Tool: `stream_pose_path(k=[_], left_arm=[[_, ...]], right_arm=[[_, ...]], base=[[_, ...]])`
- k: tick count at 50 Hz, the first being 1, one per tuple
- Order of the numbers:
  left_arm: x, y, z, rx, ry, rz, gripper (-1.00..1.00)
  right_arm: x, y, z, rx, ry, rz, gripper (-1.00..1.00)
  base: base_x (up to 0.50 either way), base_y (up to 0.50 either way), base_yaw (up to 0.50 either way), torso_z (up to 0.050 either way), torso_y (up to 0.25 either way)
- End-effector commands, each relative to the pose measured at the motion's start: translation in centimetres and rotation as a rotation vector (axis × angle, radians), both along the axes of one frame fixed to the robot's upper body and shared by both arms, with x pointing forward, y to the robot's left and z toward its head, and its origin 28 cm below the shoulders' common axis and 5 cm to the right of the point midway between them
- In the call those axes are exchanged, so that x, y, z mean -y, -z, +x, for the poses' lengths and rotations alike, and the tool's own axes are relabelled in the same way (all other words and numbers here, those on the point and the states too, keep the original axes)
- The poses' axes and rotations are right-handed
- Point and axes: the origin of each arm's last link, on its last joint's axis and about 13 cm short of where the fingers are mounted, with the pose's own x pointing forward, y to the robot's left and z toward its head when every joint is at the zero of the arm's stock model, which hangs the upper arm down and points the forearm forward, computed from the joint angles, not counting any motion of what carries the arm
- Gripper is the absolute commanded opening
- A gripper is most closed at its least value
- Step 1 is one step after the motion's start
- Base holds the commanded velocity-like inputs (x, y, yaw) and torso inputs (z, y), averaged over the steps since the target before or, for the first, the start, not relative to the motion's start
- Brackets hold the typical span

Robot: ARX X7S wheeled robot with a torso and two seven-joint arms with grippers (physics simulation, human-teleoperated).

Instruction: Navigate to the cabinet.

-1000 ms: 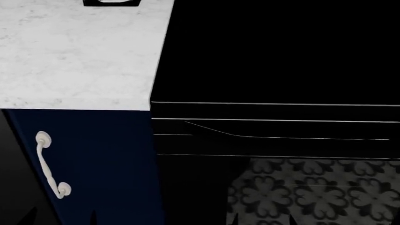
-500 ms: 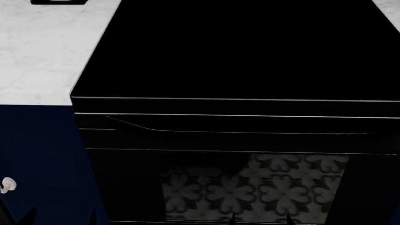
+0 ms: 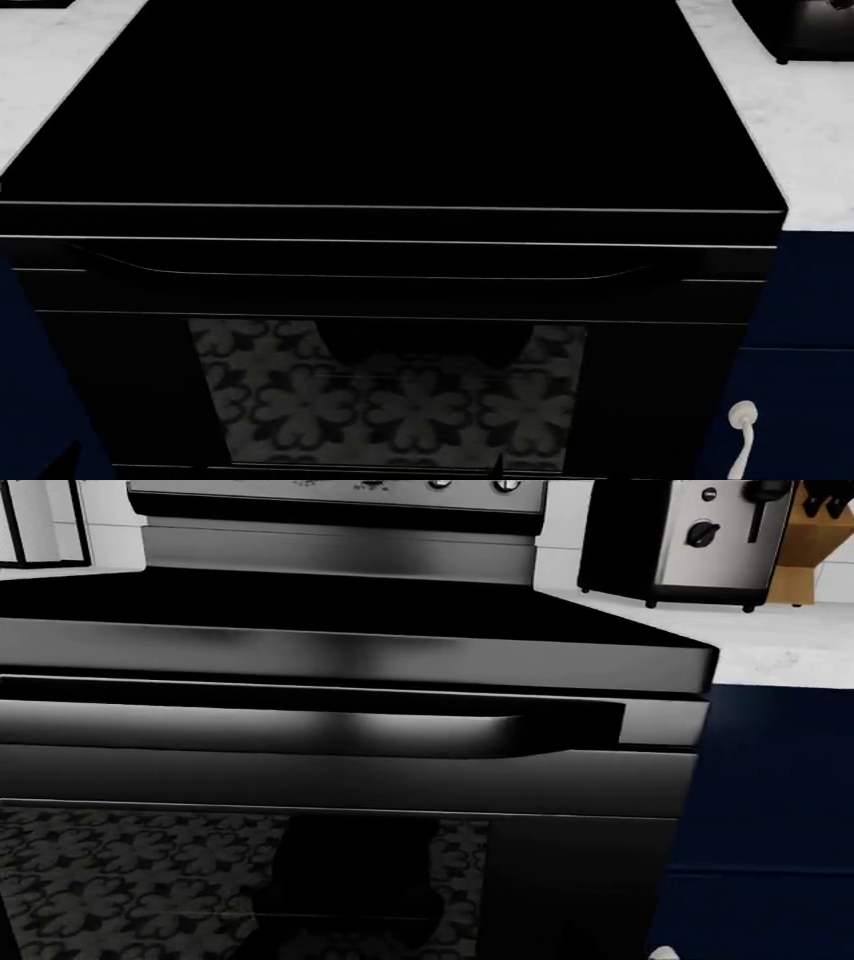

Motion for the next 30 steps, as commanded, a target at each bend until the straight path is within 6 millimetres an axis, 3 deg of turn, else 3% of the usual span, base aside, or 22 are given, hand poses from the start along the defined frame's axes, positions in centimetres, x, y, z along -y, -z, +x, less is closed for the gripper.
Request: stream_pose_path(k=[1, 30], left_arm=[[0.01, -0.04, -0.04, 0.000, 0.000, -0.001, 1.00], [-0.13, -0.07, -0.10, 0.010, -0.003, 0.000, 1.00]], right_arm=[[-0.02, -0.09, -0.06, -0.001, -0.001, -0.002, 1.00], [-0.03, -0.12, -0.11, 0.007, 0.007, 0.012, 1.00]], base=[[-0.02, -0.50, 0.00, 0.000, 0.000], [-0.02, -0.50, 0.00, 0.000, 0.000]])
